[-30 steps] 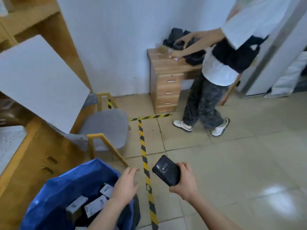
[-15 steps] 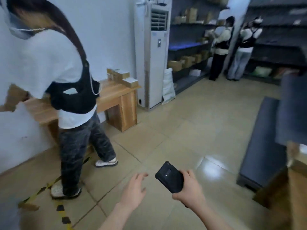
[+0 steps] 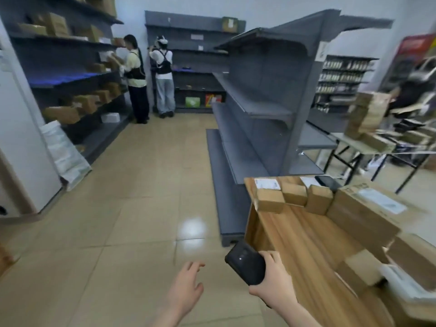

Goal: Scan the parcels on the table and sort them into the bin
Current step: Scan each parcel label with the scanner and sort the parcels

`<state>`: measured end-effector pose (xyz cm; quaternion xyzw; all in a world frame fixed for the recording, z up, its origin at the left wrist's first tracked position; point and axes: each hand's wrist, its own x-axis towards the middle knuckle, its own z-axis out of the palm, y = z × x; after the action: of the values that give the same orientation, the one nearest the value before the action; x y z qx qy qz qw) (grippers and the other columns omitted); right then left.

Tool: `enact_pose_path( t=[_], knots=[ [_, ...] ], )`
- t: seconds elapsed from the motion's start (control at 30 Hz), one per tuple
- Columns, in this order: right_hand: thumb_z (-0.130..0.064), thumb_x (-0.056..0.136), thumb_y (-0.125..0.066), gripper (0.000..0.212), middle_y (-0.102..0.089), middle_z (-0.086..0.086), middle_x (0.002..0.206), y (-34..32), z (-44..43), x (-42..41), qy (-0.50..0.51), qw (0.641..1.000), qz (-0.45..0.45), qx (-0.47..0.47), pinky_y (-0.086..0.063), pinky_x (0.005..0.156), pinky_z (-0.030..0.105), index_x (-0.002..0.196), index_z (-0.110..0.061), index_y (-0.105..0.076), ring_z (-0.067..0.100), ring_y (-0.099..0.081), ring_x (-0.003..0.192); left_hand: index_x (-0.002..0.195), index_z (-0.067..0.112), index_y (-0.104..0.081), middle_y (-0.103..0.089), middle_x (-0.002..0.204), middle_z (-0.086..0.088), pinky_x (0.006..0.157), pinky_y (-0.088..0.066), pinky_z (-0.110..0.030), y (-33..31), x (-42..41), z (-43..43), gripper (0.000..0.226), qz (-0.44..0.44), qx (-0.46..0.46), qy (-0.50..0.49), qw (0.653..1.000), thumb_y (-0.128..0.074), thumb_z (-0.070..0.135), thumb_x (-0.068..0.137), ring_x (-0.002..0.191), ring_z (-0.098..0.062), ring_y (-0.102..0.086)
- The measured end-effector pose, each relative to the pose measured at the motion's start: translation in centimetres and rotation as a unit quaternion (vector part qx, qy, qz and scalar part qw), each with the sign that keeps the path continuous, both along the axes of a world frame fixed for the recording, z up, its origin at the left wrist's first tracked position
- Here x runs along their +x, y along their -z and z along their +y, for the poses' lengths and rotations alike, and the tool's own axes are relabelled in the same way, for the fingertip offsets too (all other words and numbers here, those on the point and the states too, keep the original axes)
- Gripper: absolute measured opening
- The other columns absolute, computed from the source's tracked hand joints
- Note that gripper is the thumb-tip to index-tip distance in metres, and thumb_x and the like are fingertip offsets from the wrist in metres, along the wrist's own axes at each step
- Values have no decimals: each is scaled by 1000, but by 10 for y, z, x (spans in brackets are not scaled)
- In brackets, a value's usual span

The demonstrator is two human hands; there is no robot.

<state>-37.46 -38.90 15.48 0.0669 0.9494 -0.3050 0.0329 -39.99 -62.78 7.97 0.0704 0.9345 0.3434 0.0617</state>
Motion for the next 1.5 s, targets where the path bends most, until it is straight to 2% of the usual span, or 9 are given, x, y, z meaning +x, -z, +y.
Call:
enact_pose_path(
  t=[0.13, 0.27, 0.4, 0.53, 0.73, 0.87, 1.13, 1.3, 1.5],
  knots=[
    [-43, 52, -77, 88, -33, -12, 118, 6, 54, -11, 96, 995, -18, -1, -49, 92, 40, 130, -30, -39, 14, -50, 111, 129, 25, -50, -46, 123, 8, 101, -37, -17, 2, -54, 57, 53, -2, 4, 81, 997, -59, 5, 80, 120, -7, -50],
    [-44, 50, -76, 88, -33, -13, 116, 15, 105, -29, 166, 986, -31, -6, -48, 92, 39, 129, -32, -39, 14, -51, 109, 128, 30, -47, -43, 123, 13, 96, -35, -13, 5, -102, 117, 50, 3, 5, 148, 989, -59, 8, 85, 116, -1, -47],
    [-44, 53, -72, 78, -35, -11, 114, 24, 151, -60, 205, 978, -23, -6, -48, 89, 39, 123, -32, -40, 14, -52, 104, 130, 29, -46, -41, 126, 13, 96, -31, -11, 8, -147, 171, 50, 13, -5, 188, 982, -62, 10, 87, 118, -1, -46],
    [-41, 54, -75, 88, -35, -12, 116, 30, 187, -92, 214, 976, -18, -17, -48, 91, 40, 133, -27, -41, 13, -51, 107, 132, 28, -46, -39, 122, 12, 103, -38, -21, 2, -190, 209, 52, 19, -30, 208, 977, -64, 11, 86, 118, -5, -45],
    [-40, 53, -75, 88, -37, -15, 112, 42, 224, -131, 224, 973, -21, -49, -49, 95, 40, 134, -29, -42, 9, -51, 101, 132, 25, -50, -42, 120, 9, 98, -42, -22, 0, -256, 254, 50, 33, -60, 209, 976, -66, 16, 85, 113, -8, -47],
    [-38, 53, -74, 82, -36, -18, 112, 50, 240, -158, 231, 971, -37, -57, -46, 96, 38, 130, -31, -44, 6, -47, 97, 133, 26, -49, -44, 127, 7, 101, -42, -33, 3, -304, 277, 49, 48, -113, 203, 972, -62, 25, 86, 120, -13, -43],
    [-39, 54, -77, 92, -34, -16, 115, 72, 264, -218, 265, 959, -90, -41, -40, 91, 35, 137, -29, -40, 8, -48, 108, 141, 30, -37, -26, 150, 1, 110, -35, -44, 23, -416, 323, 69, 17, -162, 211, 964, -71, 37, 81, 140, -21, -24],
    [-40, 54, -76, 94, -33, -15, 114, 84, 276, -247, 284, 951, -123, -31, -44, 93, 38, 139, -25, -39, 12, -49, 109, 148, 29, -27, -14, 157, -2, 115, -22, -48, 44, -461, 337, 87, 2, -252, 253, 934, -72, 52, 76, 144, -26, -13],
    [-44, 56, -76, 88, -37, -11, 109, 92, 277, -263, 300, 943, -140, -35, -45, 93, 41, 135, -25, -41, 15, -51, 104, 146, 34, -26, -17, 153, 0, 108, -30, -47, 57, -455, 346, 87, 72, -293, 300, 905, -67, 62, 75, 136, -27, -21]
  ],
)
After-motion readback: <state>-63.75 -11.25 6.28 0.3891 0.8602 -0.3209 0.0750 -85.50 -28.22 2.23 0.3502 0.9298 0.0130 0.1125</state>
